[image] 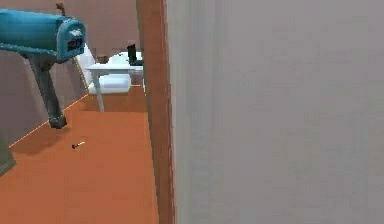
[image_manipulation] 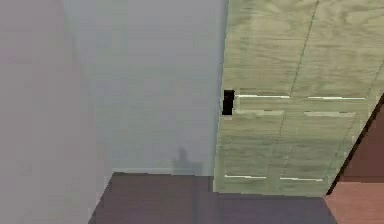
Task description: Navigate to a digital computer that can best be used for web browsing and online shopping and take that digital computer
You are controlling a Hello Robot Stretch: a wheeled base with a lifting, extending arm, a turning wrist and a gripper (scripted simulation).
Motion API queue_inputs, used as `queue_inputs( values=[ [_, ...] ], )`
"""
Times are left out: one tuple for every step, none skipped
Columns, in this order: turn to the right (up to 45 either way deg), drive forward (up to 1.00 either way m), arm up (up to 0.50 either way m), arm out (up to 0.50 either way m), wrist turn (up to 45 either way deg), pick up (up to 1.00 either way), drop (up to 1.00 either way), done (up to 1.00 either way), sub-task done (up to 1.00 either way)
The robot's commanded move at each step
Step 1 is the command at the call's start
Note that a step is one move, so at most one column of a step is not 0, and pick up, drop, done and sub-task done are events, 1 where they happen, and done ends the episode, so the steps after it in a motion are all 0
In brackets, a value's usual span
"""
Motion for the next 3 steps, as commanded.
queue_inputs(
  values=[
    [-42.0, 0.00, 0.00, 0.00, 0.0, 0.00, 0.00, 0.00, 0.00],
    [0.0, 0.70, 0.00, 0.00, 0.0, 0.00, 0.00, 0.00, 0.00],
    [21.0, 0.00, 0.00, 0.00, 0.0, 0.00, 0.00, 0.00, 0.00]
  ],
)
